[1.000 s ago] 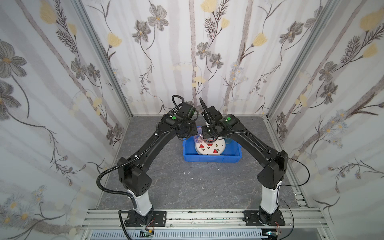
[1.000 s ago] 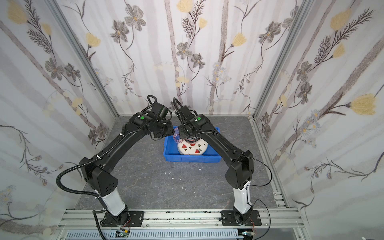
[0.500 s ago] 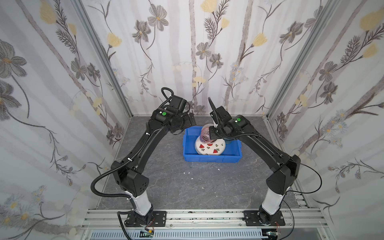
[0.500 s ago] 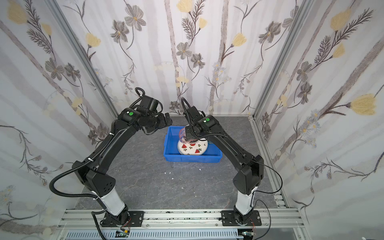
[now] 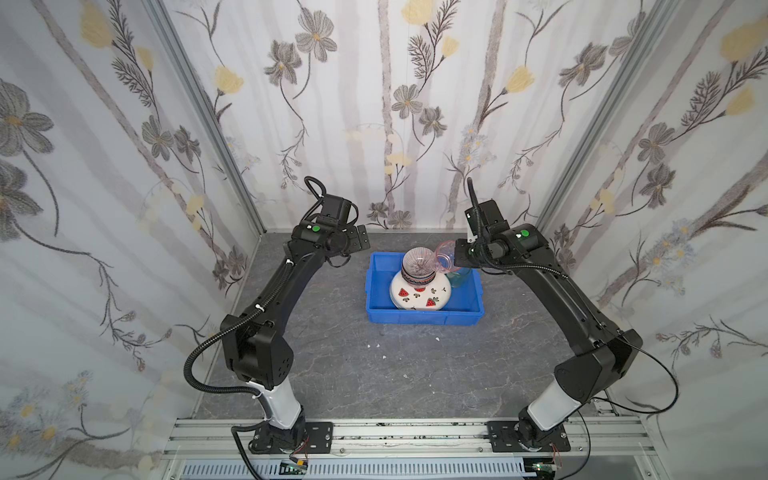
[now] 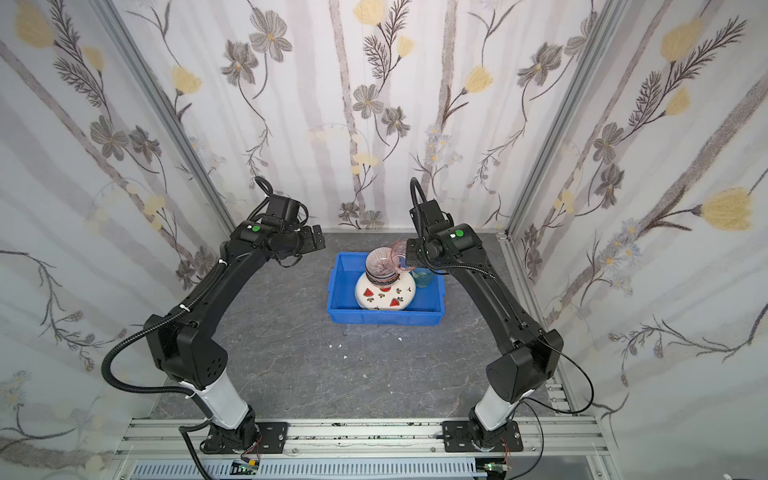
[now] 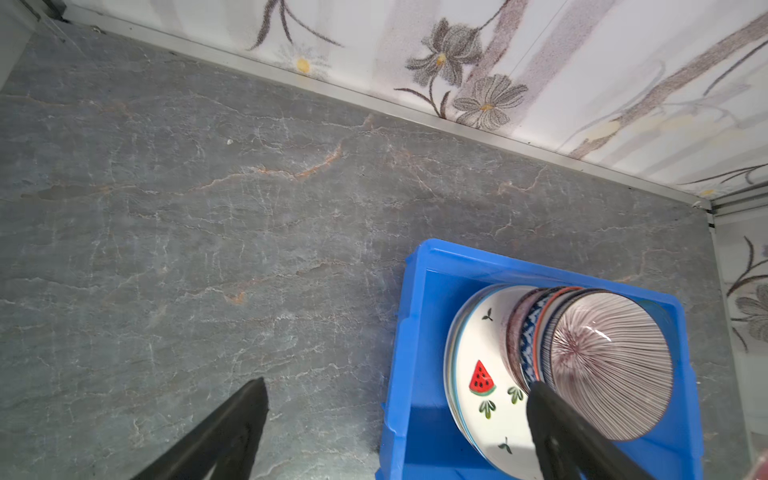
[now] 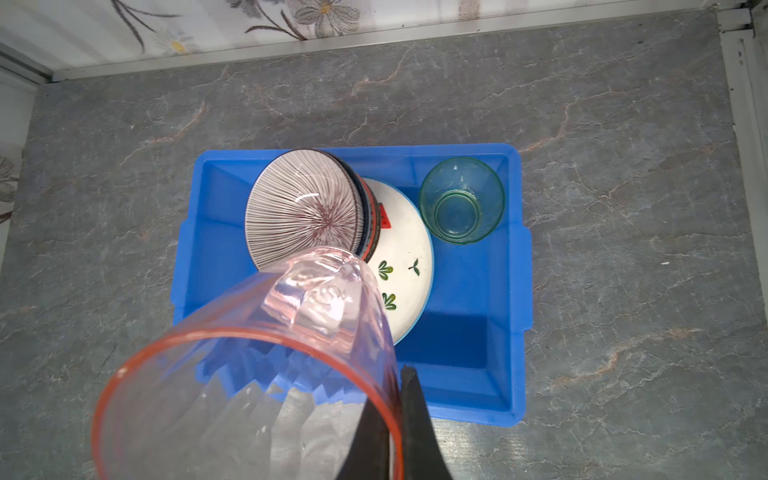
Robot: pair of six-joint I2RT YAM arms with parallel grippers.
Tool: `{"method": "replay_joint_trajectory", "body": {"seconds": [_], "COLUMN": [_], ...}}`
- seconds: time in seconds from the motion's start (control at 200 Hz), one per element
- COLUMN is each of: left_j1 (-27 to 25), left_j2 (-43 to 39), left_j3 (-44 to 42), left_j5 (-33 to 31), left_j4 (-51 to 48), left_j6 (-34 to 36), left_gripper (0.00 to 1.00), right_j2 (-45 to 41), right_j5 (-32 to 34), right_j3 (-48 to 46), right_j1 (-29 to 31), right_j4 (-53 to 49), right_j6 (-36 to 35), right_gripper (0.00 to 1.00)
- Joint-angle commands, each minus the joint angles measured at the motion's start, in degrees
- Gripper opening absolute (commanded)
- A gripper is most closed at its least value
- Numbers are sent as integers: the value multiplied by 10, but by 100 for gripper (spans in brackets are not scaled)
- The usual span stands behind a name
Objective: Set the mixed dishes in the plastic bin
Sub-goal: 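Lower the pink glass into the green glass with the right gripper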
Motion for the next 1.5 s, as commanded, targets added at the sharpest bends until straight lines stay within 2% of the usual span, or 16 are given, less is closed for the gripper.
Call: {"method": "replay_joint_trajectory", "body": {"seconds": [0.0, 0.18, 0.415, 0.889, 1.494], "left_j1": [1, 23, 41, 50, 50], "left_j2": [-8, -19, -34, -33, -28], "left_j3": [-23, -79, -106, -119, -124], "left_j5": [-8, 28, 29, 63, 45], "left_j4": [84, 122, 126, 128, 127], "left_j6": [39, 35, 35, 23, 29], "left_gripper": [100, 100, 100, 100, 100], "right_j2": [2, 25, 85, 200, 256], "right_j5": [-11, -24, -29, -50, -22], "right_j3": [4, 15, 57, 127, 133], "right_j1": [-23, -69, -102, -130, -139], "right_j4": [10, 19, 11, 6, 2], "right_j6": [2, -4, -13, -17, -23], "right_gripper": [0, 0, 0, 0, 0]}}
